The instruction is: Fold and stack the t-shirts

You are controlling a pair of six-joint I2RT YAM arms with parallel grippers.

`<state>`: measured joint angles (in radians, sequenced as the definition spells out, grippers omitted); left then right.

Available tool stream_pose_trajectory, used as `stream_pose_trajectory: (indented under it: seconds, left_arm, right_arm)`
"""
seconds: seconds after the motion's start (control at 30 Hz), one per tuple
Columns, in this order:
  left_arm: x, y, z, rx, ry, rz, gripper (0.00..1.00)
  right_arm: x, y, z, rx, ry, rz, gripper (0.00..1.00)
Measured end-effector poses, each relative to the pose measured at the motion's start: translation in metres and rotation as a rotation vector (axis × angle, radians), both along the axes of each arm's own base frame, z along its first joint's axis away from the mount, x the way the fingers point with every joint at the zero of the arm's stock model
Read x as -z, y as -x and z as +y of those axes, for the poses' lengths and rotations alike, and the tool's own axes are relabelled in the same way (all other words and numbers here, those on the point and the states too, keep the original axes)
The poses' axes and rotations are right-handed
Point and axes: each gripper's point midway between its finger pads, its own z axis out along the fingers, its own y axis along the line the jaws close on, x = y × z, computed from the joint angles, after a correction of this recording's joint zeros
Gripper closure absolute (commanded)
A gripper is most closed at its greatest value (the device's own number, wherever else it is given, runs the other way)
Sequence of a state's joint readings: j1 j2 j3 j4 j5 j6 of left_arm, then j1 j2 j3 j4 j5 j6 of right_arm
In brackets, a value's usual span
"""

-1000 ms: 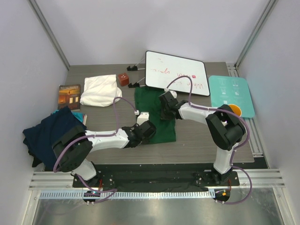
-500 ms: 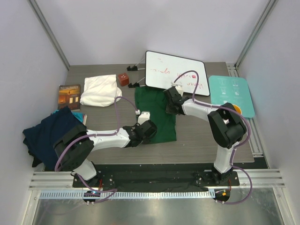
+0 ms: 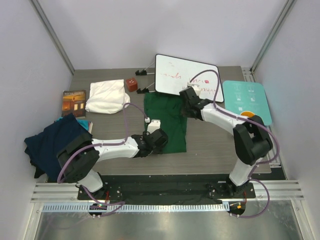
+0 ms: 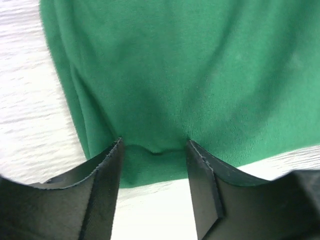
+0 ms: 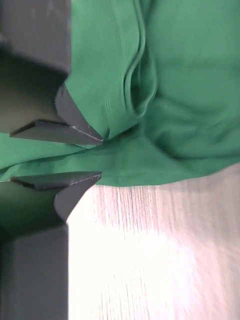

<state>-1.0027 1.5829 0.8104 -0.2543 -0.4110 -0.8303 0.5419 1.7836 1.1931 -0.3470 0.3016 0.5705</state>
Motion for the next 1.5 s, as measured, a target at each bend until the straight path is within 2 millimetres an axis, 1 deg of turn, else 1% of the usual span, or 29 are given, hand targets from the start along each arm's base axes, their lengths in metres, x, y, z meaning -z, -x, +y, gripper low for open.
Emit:
stream_pose_trajectory:
  seconds: [0.03,0.13,0.2,0.27,0.3,0.33,0.37,0.43,0.5,0.53,0.6,0.67,0.77,0.87,0.97,1.13,1.23,1.37,1.5]
  left_arm:
    - [-0.001,0.0,0.003,-0.004,-0.009,-0.001,0.41]
    - [-0.003,0.007,0.022,-0.018,-0.052,0.002,0.37]
    - [-0.009,0.012,0.034,-0.027,-0.068,-0.003,0.35]
    - [-0.018,0.014,0.042,-0.034,-0.071,-0.016,0.34]
    - [-0.024,0.014,0.045,-0.039,-0.067,-0.028,0.32]
    - [-0.03,0.013,0.047,-0.043,-0.06,-0.041,0.3]
    - [-0.037,0.013,0.049,-0.048,-0.051,-0.055,0.29]
    - [-0.048,0.012,0.053,-0.055,-0.043,-0.078,0.27]
    - [-0.056,0.011,0.058,-0.068,-0.032,-0.095,0.28]
    - [-0.059,0.01,0.06,-0.073,-0.022,-0.1,0.28]
    - [-0.059,0.006,0.068,-0.096,-0.002,-0.106,0.28]
    - [-0.051,0.004,0.081,-0.123,-0.002,-0.091,0.28]
    - [-0.03,0.007,0.1,-0.154,-0.017,-0.044,0.28]
    - [-0.016,0.013,0.106,-0.15,-0.019,-0.002,0.29]
    - [-0.012,0.012,0.101,-0.135,0.003,0.016,0.29]
    - [-0.012,0.01,0.091,-0.118,0.045,0.019,0.3]
    - [-0.009,0.01,0.09,-0.116,0.064,0.023,0.3]
    - [-0.001,0.012,0.092,-0.119,0.072,0.045,0.3]
    - [-0.001,0.008,0.086,-0.113,0.094,0.036,0.3]
  right_arm:
    - [-0.014,0.0,0.0,-0.008,-0.014,-0.022,0.63]
    - [-0.061,0.003,0.001,-0.032,-0.07,-0.108,0.61]
    - [-0.088,0.007,0.002,-0.054,-0.104,-0.157,0.6]
    - [-0.104,0.013,0.003,-0.08,-0.134,-0.177,0.61]
    - [-0.104,0.017,0.004,-0.093,-0.144,-0.175,0.61]
    - [-0.1,0.023,0.005,-0.107,-0.151,-0.16,0.61]
    - [-0.089,0.03,0.005,-0.121,-0.154,-0.132,0.6]
    - [-0.057,0.051,0.001,-0.145,-0.148,-0.041,0.6]
    - [-0.02,0.079,-0.004,-0.165,-0.144,0.068,0.6]
    - [-0.007,0.09,-0.007,-0.171,-0.143,0.109,0.6]
    - [0.02,0.115,-0.013,-0.181,-0.146,0.195,0.6]
    - [0.033,0.13,-0.015,-0.185,-0.155,0.244,0.59]
    - [0.038,0.138,-0.012,-0.202,-0.185,0.263,0.58]
    - [0.038,0.14,-0.005,-0.225,-0.226,0.251,0.57]
    - [0.04,0.144,-0.002,-0.24,-0.256,0.248,0.57]
    - [0.04,0.15,0.001,-0.253,-0.3,0.235,0.56]
    - [0.04,0.156,0.001,-0.261,-0.316,0.231,0.55]
    - [0.04,0.161,0.003,-0.279,-0.342,0.225,0.54]
    - [0.039,0.165,0.007,-0.299,-0.377,0.214,0.51]
